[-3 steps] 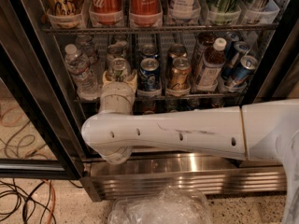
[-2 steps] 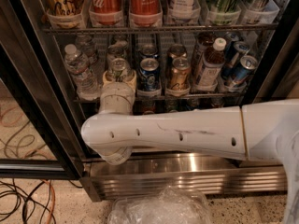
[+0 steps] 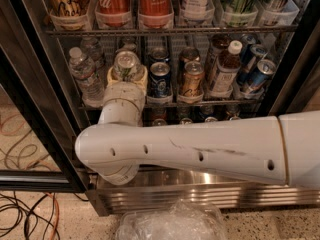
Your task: Pick 7up can from middle shelf of fridge
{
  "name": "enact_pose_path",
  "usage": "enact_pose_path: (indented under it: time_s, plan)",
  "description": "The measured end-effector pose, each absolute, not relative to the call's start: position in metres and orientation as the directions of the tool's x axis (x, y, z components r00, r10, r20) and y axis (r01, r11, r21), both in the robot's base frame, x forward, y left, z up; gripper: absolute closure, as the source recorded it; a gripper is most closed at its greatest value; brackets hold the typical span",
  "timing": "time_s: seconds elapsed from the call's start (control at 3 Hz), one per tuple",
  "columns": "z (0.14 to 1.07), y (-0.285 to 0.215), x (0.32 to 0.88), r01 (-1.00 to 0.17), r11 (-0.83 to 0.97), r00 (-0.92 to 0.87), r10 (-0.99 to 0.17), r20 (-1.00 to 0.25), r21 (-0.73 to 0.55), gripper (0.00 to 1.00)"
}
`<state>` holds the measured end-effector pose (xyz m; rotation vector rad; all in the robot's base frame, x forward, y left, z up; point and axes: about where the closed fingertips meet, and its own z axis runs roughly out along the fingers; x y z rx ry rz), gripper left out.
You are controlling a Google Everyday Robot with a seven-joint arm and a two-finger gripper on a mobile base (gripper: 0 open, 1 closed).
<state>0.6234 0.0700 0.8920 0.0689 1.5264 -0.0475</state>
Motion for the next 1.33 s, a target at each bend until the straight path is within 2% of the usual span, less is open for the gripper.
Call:
enact_pose_path:
  time_s: [0.67,1.33]
  plan:
    - [0.897,0.088,0.573,-0.08,0.993,0.004,0.086,-0.996,0.086,1.0]
    - [0.884,0.085,0.536,-0.225,0.958,-0.042,0.172,-0.984,0.177,1.0]
